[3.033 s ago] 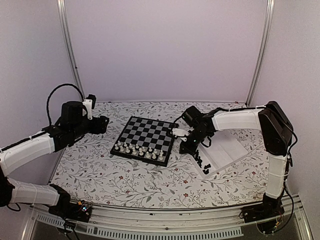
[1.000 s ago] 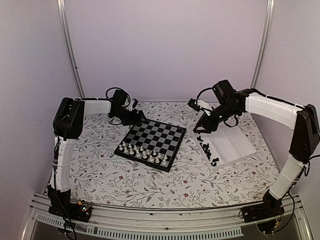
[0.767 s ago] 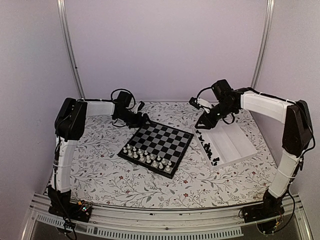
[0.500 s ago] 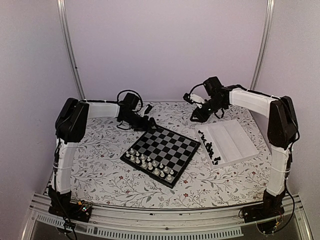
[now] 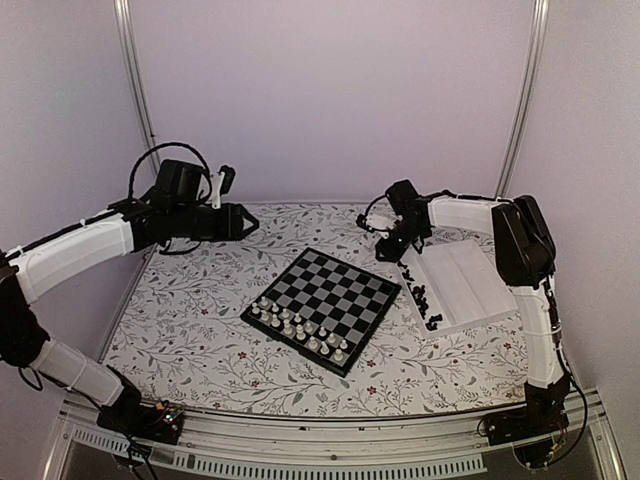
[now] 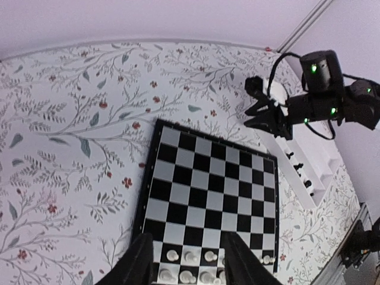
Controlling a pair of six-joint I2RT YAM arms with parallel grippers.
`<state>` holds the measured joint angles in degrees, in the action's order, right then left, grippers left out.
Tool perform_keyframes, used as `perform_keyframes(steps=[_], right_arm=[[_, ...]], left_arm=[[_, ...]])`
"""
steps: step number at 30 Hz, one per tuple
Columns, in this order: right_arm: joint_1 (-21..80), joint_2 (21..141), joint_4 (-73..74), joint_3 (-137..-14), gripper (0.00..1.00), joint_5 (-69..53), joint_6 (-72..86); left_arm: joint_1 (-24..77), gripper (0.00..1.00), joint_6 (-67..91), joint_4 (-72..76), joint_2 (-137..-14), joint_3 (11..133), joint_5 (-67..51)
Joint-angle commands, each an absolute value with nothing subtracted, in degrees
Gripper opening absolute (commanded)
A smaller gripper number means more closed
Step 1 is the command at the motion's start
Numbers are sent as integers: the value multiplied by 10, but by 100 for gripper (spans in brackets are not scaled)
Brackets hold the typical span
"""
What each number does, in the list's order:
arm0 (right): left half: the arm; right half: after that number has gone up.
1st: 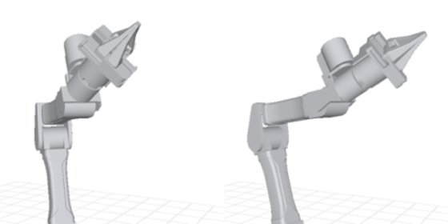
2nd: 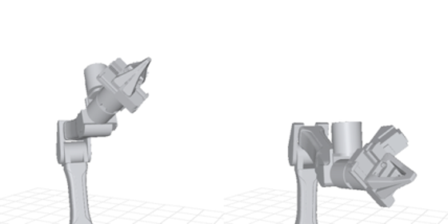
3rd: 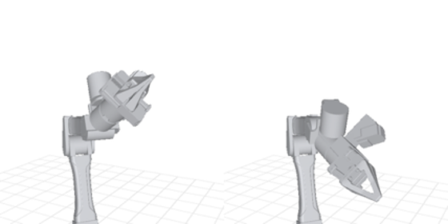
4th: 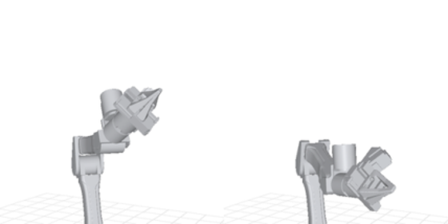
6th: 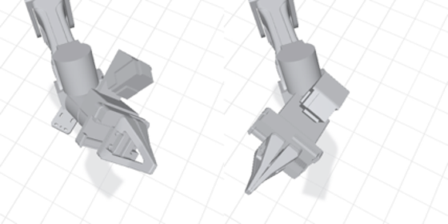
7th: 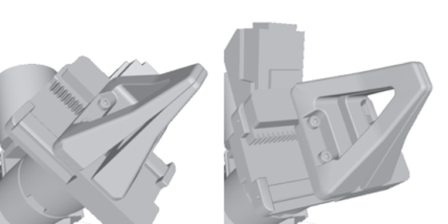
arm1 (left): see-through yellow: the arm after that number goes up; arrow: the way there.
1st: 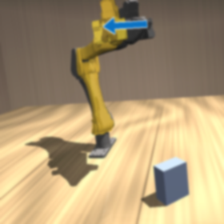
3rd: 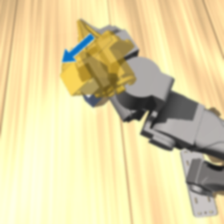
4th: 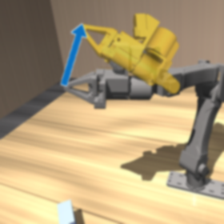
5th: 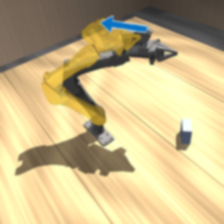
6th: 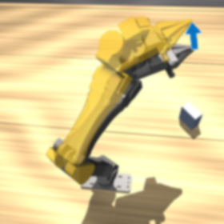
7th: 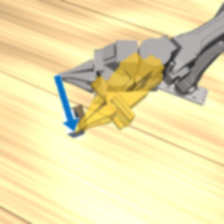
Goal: Set up the chess pieces on the board
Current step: Adjust the chessboard at the center of the board.
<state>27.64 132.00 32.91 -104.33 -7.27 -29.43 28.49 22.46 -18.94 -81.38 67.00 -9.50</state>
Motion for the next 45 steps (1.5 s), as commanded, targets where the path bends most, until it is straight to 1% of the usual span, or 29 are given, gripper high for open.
perform_keyframes(steps=[1,2,3,10,16,21,30,37,45], right_arm=[[299,1337,316,-1052,27,-27,-329],[301,1339,316,-1052,27,-23,-333],[303,1341,315,-1051,27,-21,-337],[324,1343,323,-1038,25,-13,-352],[348,1297,328,-967,23,-26,-351],[366,1247,323,-892,22,-39,-334],[418,1145,311,-760,22,-64,-299],[472,1099,318,-701,22,-71,-297],[497,1089,320,-676,22,-81,-295]], left_arm=[[304,25,278,-222,-763,558,-87],[306,11,283,-230,-752,542,-89],[309,0,288,-242,-744,529,-90],[331,0,347,-245,-719,440,-93],[330,0,361,-287,-707,422,-13],[315,0,374,-296,-708,422,30],[304,0,396,-292,-717,391,35],[295,0,445,-343,-704,371,36],[283,0,459,-265,-708,306,25]])
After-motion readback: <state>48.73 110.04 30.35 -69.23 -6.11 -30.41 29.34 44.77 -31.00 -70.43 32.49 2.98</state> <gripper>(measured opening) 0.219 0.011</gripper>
